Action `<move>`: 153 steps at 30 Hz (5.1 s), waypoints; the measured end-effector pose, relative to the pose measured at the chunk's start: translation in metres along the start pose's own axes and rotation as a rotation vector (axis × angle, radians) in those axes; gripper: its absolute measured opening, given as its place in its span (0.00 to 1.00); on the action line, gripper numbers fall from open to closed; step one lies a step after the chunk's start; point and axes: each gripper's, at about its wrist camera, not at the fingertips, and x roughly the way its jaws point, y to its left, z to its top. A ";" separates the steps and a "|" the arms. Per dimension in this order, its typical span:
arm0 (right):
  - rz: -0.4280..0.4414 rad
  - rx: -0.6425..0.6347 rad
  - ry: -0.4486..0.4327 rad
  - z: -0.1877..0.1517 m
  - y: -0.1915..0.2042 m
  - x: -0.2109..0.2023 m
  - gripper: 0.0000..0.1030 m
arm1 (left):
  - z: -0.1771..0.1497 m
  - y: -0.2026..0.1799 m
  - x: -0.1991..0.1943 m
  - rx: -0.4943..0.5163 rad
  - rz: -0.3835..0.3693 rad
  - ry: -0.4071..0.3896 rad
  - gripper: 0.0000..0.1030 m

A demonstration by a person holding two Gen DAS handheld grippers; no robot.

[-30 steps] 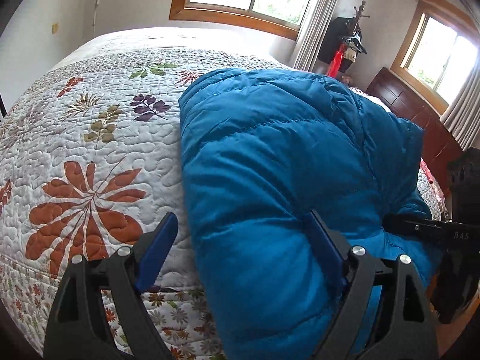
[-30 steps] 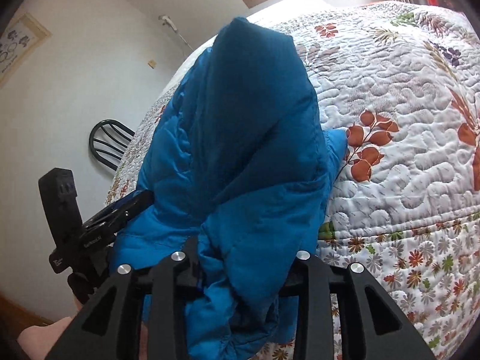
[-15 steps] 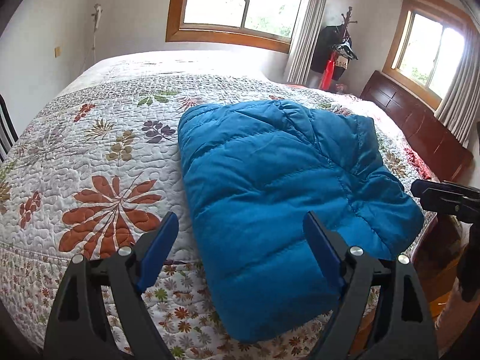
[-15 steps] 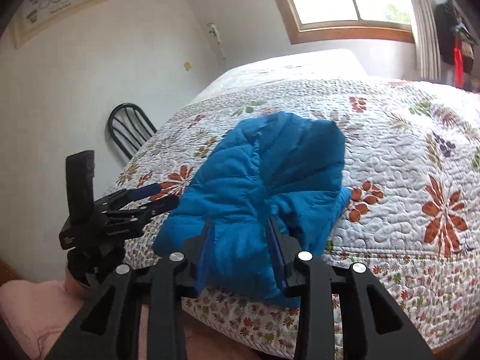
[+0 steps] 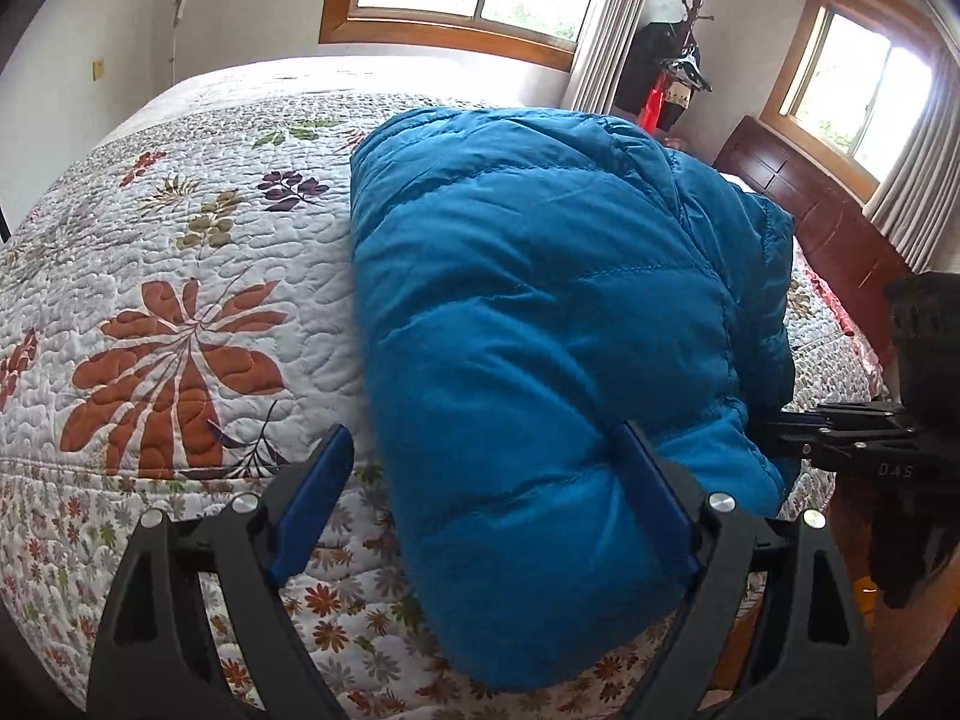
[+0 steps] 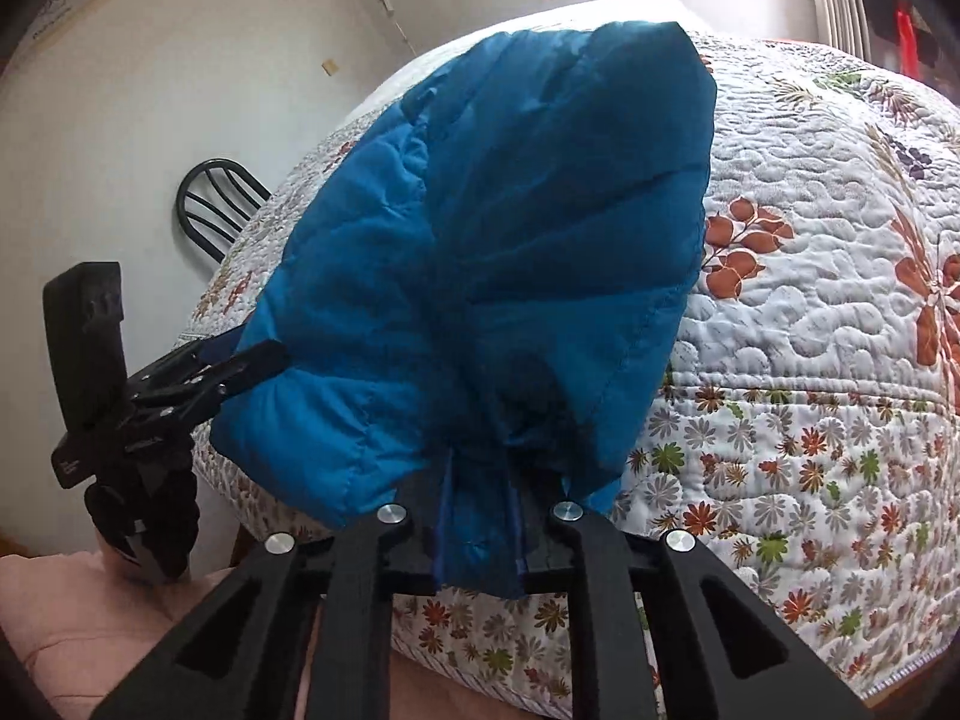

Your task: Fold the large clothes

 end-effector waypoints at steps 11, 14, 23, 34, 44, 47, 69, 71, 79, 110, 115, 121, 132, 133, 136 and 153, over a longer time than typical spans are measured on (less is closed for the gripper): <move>-0.006 0.000 -0.042 -0.003 0.004 -0.009 0.13 | 0.001 0.000 -0.002 -0.012 0.012 -0.006 0.85; -0.014 -0.019 -0.050 0.000 0.009 -0.020 0.16 | 0.002 -0.002 -0.009 -0.009 0.014 -0.014 0.85; -0.061 -0.128 -0.137 0.028 0.033 -0.069 0.24 | 0.014 0.001 -0.029 -0.034 -0.048 -0.017 0.47; -0.154 -0.080 -0.140 0.110 0.014 -0.050 0.27 | 0.073 0.001 -0.001 -0.018 -0.068 -0.008 0.39; -0.138 0.035 -0.035 0.123 -0.027 0.003 0.23 | 0.108 0.013 0.049 -0.020 -0.146 0.107 0.37; -0.119 0.058 -0.007 0.118 -0.038 0.021 0.23 | 0.106 0.018 0.064 -0.015 -0.164 0.132 0.38; -0.153 -0.116 0.010 0.102 0.036 0.008 0.25 | 0.100 0.005 0.053 0.022 -0.202 0.196 0.11; -0.169 -0.113 0.021 0.098 0.034 0.015 0.25 | 0.098 0.008 0.060 0.023 -0.202 0.210 0.07; -0.132 -0.043 0.011 0.090 0.012 0.039 0.24 | 0.089 0.010 0.081 0.047 -0.169 0.214 0.01; 0.248 0.329 0.024 0.030 -0.066 0.028 0.94 | 0.058 0.088 0.080 -0.276 -0.529 0.269 0.78; 0.331 0.310 0.007 0.031 -0.059 0.040 0.80 | 0.060 0.071 0.082 -0.247 -0.516 0.232 0.70; 0.287 0.184 -0.101 0.036 -0.032 0.022 0.51 | 0.060 0.063 0.073 -0.240 -0.557 0.175 0.49; 0.236 -0.024 -0.175 0.102 0.025 0.005 0.45 | 0.078 0.073 0.034 -0.226 -0.540 -0.017 0.45; 0.244 -0.042 -0.174 0.114 0.030 0.008 0.45 | 0.083 0.079 0.029 -0.230 -0.531 -0.036 0.45; 0.267 -0.081 -0.158 0.151 0.039 0.020 0.45 | 0.100 0.096 0.020 -0.242 -0.486 -0.094 0.45; 0.307 -0.026 0.001 0.281 0.046 0.193 0.45 | 0.152 0.241 0.074 -0.383 -0.293 -0.103 0.46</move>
